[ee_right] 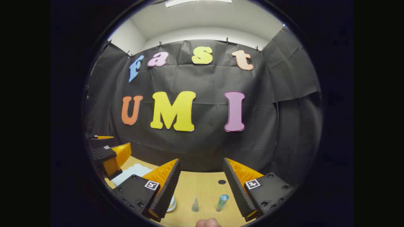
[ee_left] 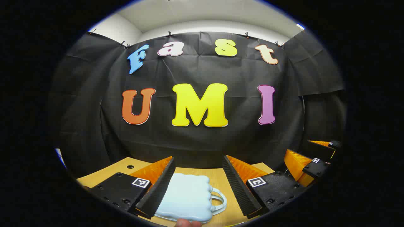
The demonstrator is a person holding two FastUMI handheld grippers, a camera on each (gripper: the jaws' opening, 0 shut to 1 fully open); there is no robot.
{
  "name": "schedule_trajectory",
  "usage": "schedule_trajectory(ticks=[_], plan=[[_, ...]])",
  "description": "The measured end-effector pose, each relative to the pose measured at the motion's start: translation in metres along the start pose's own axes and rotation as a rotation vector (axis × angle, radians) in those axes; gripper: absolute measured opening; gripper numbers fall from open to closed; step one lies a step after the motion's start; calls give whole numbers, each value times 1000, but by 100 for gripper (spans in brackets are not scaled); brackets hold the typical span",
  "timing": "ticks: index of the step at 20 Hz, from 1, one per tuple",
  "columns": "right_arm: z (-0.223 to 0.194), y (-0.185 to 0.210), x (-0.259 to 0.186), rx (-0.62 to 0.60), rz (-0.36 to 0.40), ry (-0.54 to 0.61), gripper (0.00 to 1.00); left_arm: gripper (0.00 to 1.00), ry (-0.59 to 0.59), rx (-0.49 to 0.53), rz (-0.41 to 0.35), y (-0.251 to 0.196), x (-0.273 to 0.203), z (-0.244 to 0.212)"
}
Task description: First open the suitcase, pack the skin care products into it, and then close the suitcase.
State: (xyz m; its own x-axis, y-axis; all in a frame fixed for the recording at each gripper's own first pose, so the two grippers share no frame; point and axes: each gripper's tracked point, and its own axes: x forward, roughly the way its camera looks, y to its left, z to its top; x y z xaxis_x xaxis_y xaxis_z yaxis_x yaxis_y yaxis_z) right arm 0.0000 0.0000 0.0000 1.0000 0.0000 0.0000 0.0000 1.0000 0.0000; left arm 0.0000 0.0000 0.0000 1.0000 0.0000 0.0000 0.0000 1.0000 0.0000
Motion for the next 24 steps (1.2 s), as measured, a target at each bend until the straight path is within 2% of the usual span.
schedule_trajectory(ticks=[6,14,21,24], plan=[[0,0,0,4,12,4,80,96,9,8,6,-2,0,-2],[-9,-11,-1,12,-11,29,80,96,51,13,-6,-8,-2,-15],[-30,-39,-4,-17,-31,80,80,97,125,36,-114,-42,-5,-44],[-39,-56,-5,-24,-55,107,81,96,164,149,-168,-60,-2,-63]])
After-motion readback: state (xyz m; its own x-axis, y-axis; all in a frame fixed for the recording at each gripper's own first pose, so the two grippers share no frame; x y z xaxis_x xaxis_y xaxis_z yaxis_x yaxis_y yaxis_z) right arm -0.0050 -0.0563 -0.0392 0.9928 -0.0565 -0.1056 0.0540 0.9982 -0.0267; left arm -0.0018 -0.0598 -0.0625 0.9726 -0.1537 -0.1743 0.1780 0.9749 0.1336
